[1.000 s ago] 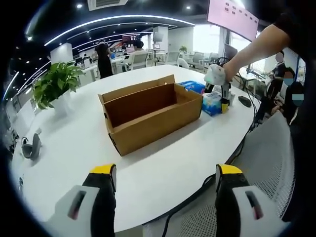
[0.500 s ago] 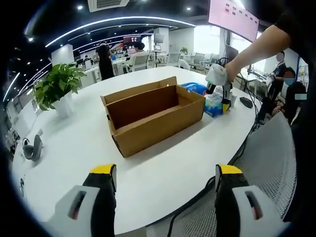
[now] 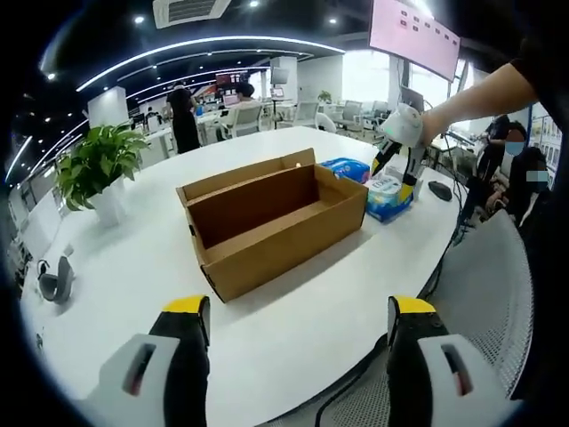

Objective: Operate the shoe box by opening the lid, removing the specified soft item, and placing it in the target area until the item is outside and the box remains undamaged.

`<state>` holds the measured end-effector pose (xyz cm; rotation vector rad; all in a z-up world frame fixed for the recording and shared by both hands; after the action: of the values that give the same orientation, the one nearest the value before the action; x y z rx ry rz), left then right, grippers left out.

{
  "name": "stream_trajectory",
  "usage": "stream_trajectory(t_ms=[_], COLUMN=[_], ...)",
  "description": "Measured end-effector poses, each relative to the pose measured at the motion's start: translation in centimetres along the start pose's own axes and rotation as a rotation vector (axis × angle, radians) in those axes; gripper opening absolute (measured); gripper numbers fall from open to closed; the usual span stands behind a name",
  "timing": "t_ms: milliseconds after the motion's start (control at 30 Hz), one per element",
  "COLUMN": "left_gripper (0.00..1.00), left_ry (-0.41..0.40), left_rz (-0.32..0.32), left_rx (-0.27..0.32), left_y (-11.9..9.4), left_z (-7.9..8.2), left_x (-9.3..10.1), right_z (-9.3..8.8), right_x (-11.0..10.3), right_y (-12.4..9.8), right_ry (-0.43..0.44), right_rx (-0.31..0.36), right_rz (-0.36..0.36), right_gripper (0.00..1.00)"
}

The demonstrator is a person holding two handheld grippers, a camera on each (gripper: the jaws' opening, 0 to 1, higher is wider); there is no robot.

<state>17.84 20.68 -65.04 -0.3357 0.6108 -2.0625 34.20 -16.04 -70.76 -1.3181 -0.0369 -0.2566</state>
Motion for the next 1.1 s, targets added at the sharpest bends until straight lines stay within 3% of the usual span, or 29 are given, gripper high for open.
stream_trajectory(t_ms=[67, 133, 233, 500, 600, 733, 900, 1100], left_gripper=[0.83, 0.84, 0.84, 0.81, 0.76, 0.77, 0.73, 0.69], left_ry=[-0.008, -0.001, 0.007, 0.039, 0.055, 0.084, 0.146, 0.206], left_rz=[-0.009, -0.014, -0.022, -0.021, -0.021, -0.027, -0.036, -0.045], left_rx=[0.002, -0.001, -0.008, 0.023, 0.013, 0.008, 0.006, -0.01], left_y=[0.1, 0.2, 0.5, 0.4, 0.3, 0.4, 1.0, 2.3], left_z=[0.1, 0.1, 0.2, 0.9, 0.8, 0.9, 2.0, 3.1], left_x=[0.0, 0.0, -0.3, -1.5, -1.8, -2.4, -3.8, -5.5], right_z=[0.2, 1.0, 2.2, 3.9, 4.3, 5.0, 6.1, 6.7], right_x=[-0.4, -0.7, -0.5, 0.0, -0.1, 0.0, 0.5, 0.3], right_y=[-0.4, -1.1, -2.3, -5.8, -6.9, -8.3, -10.7, -12.5], right_ry=[0.066, 0.186, 0.218, 0.31, 0.38, 0.452, 0.543, 0.608], right_rx=[0.022, 0.086, 0.182, 0.315, 0.373, 0.458, 0.567, 0.64], right_rz=[-0.009, -0.009, -0.043, -0.17, -0.203, -0.265, -0.367, -0.382], right_gripper=[0.65, 0.71, 0.73, 0.69, 0.71, 0.72, 0.71, 0.74])
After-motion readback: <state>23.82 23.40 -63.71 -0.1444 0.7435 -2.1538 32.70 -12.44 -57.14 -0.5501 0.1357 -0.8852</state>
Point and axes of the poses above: the point that each gripper's makers call its tool centre point, and the gripper's own axes: y roughly forward along the fingers, x roughly to its right, z roughly out of its top, the point moved 6 cm from there along -y, roughly backward along the fingers, and after that the axes turned 3 degrees about x, right-handed, at the moved point
